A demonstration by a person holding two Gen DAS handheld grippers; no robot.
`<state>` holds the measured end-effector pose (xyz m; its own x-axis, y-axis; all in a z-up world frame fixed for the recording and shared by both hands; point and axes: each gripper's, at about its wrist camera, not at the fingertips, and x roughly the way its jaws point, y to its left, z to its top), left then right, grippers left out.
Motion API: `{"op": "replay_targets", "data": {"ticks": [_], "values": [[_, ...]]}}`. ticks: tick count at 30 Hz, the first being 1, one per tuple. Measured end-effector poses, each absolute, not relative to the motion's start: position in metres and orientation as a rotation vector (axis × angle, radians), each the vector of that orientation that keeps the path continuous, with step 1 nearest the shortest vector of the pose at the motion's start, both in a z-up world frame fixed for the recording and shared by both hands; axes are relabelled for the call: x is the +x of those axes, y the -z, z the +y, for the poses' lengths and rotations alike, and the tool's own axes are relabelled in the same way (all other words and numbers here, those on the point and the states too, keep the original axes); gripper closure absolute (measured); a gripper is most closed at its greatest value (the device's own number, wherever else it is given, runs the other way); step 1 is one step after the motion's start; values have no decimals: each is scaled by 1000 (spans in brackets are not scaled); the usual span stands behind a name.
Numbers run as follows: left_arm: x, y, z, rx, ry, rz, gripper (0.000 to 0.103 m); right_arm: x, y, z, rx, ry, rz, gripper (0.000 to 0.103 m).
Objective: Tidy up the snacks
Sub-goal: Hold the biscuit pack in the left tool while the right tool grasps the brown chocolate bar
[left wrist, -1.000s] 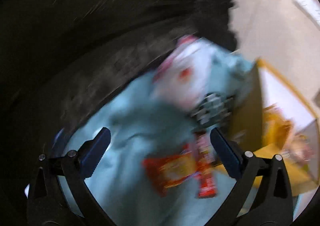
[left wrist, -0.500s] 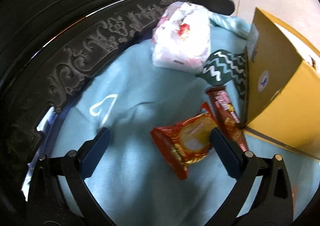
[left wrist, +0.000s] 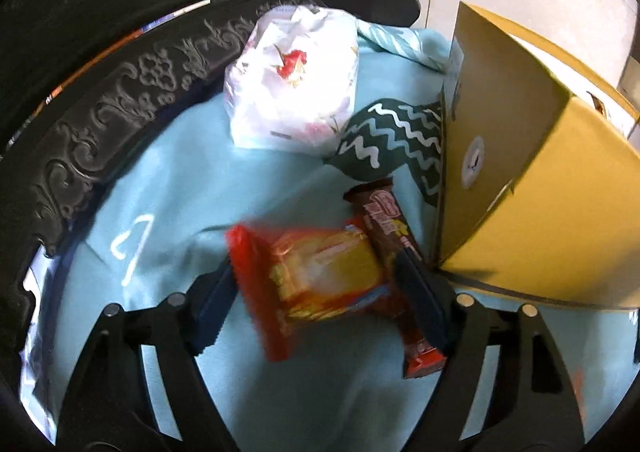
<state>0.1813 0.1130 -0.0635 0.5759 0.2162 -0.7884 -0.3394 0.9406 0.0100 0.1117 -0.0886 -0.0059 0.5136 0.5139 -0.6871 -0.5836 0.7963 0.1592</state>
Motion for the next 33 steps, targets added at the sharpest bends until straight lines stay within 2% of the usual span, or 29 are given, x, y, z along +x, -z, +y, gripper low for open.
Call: {"op": "replay_targets", "data": {"ticks": [1, 3, 4, 5, 7, 19, 26, 31, 33], "values": [[182, 64, 114, -174, -312, 898, 23, 113, 6, -87, -96, -660, 792, 30], [179, 65, 114, -196, -298, 888, 34, 113, 7, -88, -96, -657, 795, 30], [178, 64, 114, -196, -297, 880, 50, 112, 8, -88, -96, -656, 797, 30], [177, 62, 113, -187, -310, 880, 55, 113, 9, -88, -98, -657, 800, 30], [173, 60, 112, -186, -299, 889, 58, 113, 10, -86, -104, -654, 808, 30], [93, 9, 108, -139, -319, 742, 58, 124, 23, -45, -161, -650, 824, 30], [88, -4, 137, -191, -363, 727, 58, 143, 48, 0, -146, -643, 882, 31], [95, -1, 139, -203, -360, 744, 58, 157, 65, 31, -183, -608, 924, 48], [95, 2, 140, -213, -357, 753, 58, 163, 69, 37, -187, -573, 936, 49]]}}
